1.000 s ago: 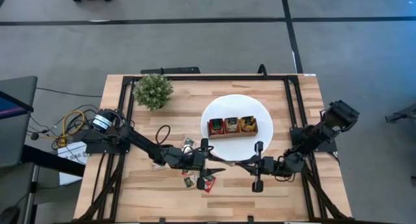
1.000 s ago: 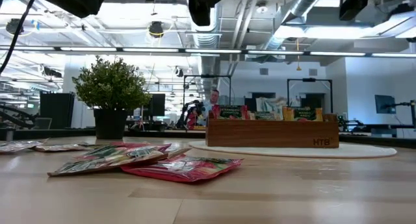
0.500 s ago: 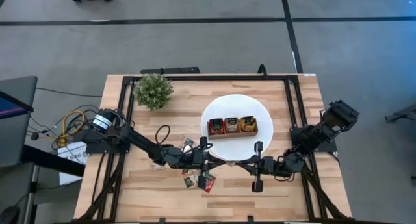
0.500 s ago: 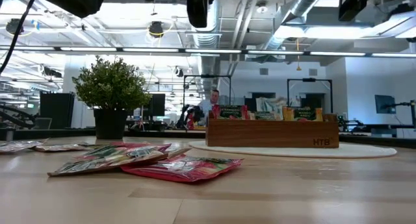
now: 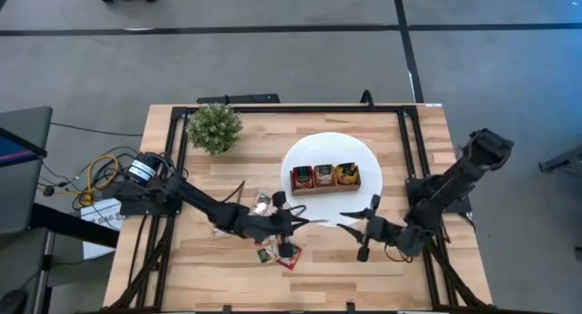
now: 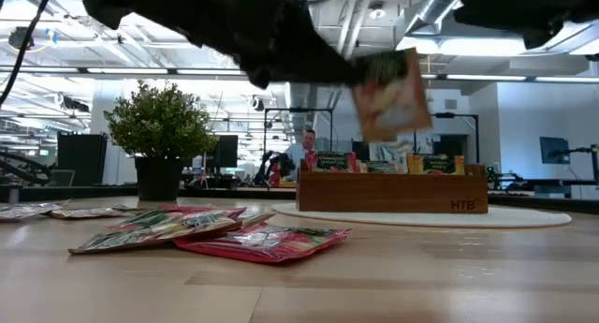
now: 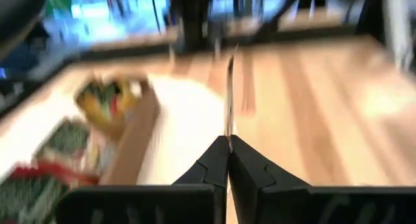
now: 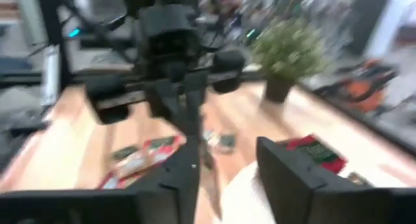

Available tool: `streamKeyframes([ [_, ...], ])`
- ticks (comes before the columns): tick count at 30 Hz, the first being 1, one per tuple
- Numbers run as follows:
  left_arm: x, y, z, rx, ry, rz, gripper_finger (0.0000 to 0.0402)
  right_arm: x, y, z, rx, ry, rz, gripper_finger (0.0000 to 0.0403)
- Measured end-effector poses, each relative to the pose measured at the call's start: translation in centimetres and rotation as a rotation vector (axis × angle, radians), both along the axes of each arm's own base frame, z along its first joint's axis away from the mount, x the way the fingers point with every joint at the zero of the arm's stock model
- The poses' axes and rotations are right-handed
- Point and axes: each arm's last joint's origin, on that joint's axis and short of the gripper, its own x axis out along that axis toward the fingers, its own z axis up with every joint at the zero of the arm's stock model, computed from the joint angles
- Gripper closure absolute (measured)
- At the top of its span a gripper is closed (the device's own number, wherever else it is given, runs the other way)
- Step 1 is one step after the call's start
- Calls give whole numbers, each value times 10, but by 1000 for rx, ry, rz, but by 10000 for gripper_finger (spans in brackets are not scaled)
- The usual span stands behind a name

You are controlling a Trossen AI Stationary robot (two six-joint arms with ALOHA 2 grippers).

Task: Pick & Place Tea
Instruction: Put the brown tea bag into the middle section of the wooden organizer

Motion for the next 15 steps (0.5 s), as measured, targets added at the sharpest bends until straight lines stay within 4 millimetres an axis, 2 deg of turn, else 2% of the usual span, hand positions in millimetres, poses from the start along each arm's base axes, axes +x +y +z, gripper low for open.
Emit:
streamKeyframes([
  [3,4,1,0,0,106,23,401,5,-6,10,34,116,63,230],
  [8,9,-1,6,-1,129,31,401,35,-22,18,37,367,67,187],
  [11,9,-1,7,0,135,30,401,58,-27,19,-2,481,73,186],
  [15,9,0,6,-4,144,35,401,87,-28,20,-31,577,106,217],
])
